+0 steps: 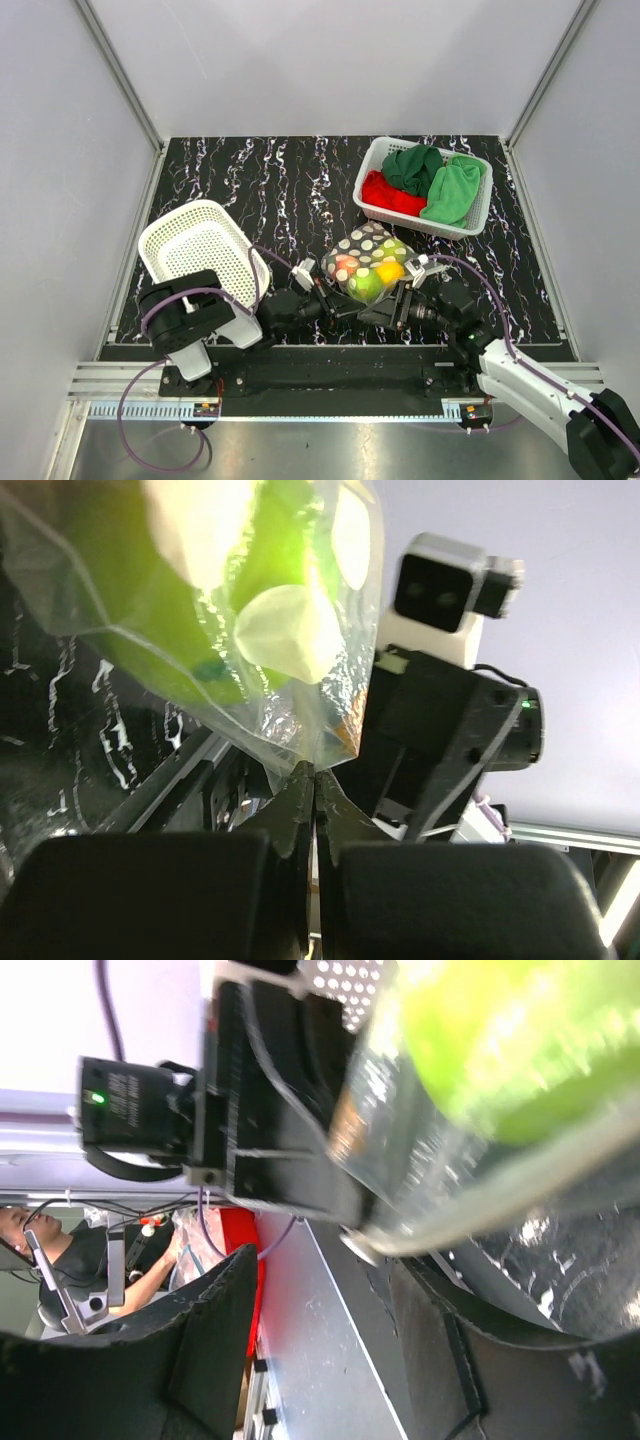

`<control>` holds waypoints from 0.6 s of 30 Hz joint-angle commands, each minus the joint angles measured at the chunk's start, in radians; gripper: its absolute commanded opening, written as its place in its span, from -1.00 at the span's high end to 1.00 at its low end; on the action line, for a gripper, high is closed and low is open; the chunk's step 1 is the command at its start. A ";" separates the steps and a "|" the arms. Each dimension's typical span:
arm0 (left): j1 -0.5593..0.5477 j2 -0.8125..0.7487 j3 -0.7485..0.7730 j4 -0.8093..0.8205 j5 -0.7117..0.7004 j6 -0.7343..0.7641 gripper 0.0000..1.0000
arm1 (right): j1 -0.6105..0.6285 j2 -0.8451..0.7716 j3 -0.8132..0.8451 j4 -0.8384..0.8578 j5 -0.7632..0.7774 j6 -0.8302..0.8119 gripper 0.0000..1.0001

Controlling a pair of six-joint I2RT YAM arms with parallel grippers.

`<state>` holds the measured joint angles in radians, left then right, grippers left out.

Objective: Open the zip-top bag and remove the fake food

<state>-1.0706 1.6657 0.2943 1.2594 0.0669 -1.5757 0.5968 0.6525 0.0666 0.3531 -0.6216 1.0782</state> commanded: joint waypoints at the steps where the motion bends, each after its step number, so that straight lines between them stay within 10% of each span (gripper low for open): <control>1: -0.017 0.035 -0.009 0.189 -0.018 -0.044 1.00 | 0.006 0.039 -0.014 0.152 0.022 0.005 -0.29; 18: -0.032 0.009 0.005 0.192 -0.026 -0.056 1.00 | 0.008 -0.014 -0.099 0.182 0.072 0.046 -0.24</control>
<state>-1.0901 1.7023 0.2901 1.3033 0.0486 -1.6321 0.5968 0.6739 0.0441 0.4595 -0.5838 1.1240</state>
